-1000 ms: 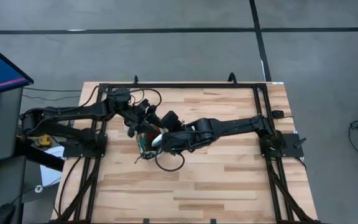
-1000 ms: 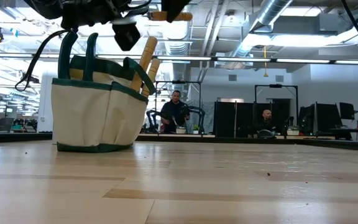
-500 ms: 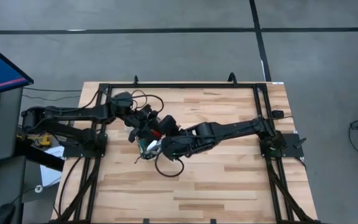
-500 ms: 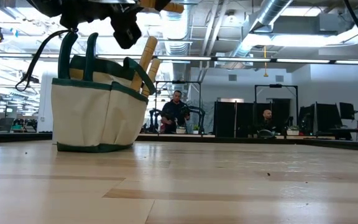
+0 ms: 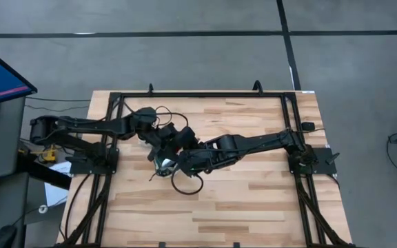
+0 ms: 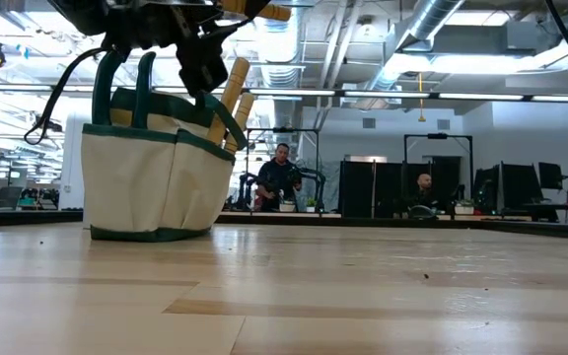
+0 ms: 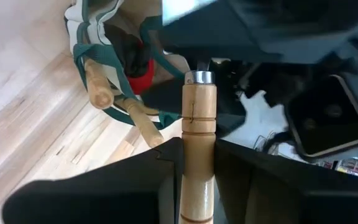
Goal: Pick & Place Garden tools in Gardening bag
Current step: Put the trowel into the gardening bag
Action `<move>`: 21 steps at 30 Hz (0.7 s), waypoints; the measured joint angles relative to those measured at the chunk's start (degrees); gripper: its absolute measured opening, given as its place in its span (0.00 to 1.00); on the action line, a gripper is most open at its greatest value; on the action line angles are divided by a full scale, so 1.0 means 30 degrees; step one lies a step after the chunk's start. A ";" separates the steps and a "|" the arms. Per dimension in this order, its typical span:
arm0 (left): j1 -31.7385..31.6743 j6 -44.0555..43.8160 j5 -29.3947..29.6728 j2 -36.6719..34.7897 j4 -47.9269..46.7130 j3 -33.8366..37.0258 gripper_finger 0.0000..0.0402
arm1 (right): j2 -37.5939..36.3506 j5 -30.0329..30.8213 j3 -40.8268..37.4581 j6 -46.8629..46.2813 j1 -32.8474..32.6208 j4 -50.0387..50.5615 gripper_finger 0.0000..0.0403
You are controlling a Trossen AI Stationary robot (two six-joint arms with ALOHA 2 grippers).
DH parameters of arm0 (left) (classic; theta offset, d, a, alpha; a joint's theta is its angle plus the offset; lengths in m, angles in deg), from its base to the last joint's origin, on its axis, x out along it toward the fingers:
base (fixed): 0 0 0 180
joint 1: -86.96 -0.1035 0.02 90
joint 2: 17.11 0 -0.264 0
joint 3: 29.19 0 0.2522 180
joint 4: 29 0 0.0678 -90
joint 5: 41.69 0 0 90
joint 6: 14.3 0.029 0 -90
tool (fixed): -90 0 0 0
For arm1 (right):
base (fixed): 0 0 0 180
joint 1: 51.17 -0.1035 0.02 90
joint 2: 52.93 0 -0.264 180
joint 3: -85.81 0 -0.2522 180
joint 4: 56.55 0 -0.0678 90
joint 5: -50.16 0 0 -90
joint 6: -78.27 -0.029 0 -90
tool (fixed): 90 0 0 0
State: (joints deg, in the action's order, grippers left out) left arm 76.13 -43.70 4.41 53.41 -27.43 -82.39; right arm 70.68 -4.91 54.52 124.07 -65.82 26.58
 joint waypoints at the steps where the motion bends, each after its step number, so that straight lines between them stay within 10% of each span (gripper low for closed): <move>1: 0.0021 0.0000 -0.0021 0.0067 -0.0013 0.0000 0.52 | 0.0000 -0.0031 0.0000 0.0000 0.0000 0.0009 0.14; 21: -0.0161 -0.0845 0.0171 -0.0457 0.0557 -0.0007 0.52 | 0.0138 -0.0216 -0.0342 -0.0080 -0.0255 -0.0358 0.14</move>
State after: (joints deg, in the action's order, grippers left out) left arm 75.65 -46.24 4.92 52.03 -25.76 -82.41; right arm 71.09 -5.56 53.50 123.83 -66.59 25.50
